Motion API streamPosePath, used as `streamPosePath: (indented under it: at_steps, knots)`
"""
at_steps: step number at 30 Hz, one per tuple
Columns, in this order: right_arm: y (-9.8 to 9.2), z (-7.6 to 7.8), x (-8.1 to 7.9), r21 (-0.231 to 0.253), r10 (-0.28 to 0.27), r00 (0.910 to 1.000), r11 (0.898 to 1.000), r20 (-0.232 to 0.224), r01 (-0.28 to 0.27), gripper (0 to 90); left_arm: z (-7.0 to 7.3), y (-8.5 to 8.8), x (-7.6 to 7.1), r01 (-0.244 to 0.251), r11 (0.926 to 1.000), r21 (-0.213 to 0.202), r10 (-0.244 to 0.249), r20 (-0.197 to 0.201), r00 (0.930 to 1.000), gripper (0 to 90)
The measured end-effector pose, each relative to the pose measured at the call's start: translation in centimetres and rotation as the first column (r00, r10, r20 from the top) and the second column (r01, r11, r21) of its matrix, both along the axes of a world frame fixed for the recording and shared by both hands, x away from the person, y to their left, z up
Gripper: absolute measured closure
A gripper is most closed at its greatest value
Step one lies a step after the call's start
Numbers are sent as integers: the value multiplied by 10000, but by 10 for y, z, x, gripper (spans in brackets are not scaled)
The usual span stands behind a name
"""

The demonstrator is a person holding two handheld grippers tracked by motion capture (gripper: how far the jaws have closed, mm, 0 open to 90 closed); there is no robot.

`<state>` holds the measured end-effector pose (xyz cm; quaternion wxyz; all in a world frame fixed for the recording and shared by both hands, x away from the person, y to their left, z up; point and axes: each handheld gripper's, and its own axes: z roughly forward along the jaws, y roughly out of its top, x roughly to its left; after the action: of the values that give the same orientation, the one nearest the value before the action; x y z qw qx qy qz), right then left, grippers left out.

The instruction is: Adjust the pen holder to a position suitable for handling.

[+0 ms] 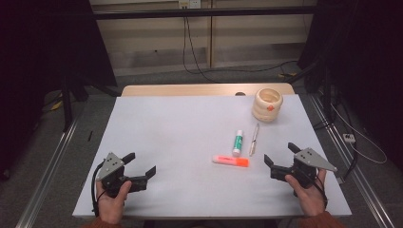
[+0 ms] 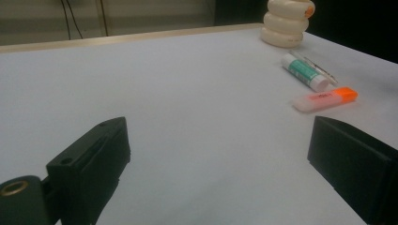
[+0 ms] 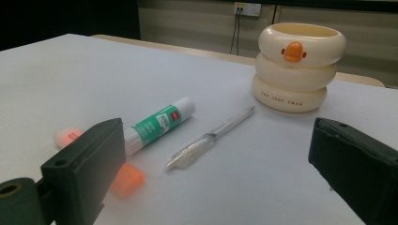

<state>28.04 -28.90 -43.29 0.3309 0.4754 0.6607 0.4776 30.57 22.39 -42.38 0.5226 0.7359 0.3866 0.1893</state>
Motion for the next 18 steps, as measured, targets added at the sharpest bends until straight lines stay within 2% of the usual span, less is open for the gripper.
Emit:
streamPosePath:
  at_steps: [3, 7, 12, 15, 18]
  knots:
    - [-3, 3, 6, -55, 14, 9999, 10000, -115, -15, 37, 0, -1, 0, 4, 10000, 38, -3, -15, 10000, 59]
    - [-11, 10, 24, -65, -66, 9995, 10000, -311, 64, 38, 0, -1, 0, 23, 10000, 35, -23, -73, 10000, 59]
    - [-18, 19, 36, -117, -279, 9993, 9996, -251, 276, 43, 0, -1, 1, 87, 10000, 47, -86, -84, 9999, 60]
    - [-24, 26, 43, -306, -547, 9983, 9981, -179, 542, 13, 0, -1, 1, 126, 9999, 74, -125, -112, 9999, 60]
    - [-34, 32, 52, -89, -677, 9977, 9977, -43, 676, 18, 0, -2, 1, 183, 9998, 122, -182, -107, 9998, 60]
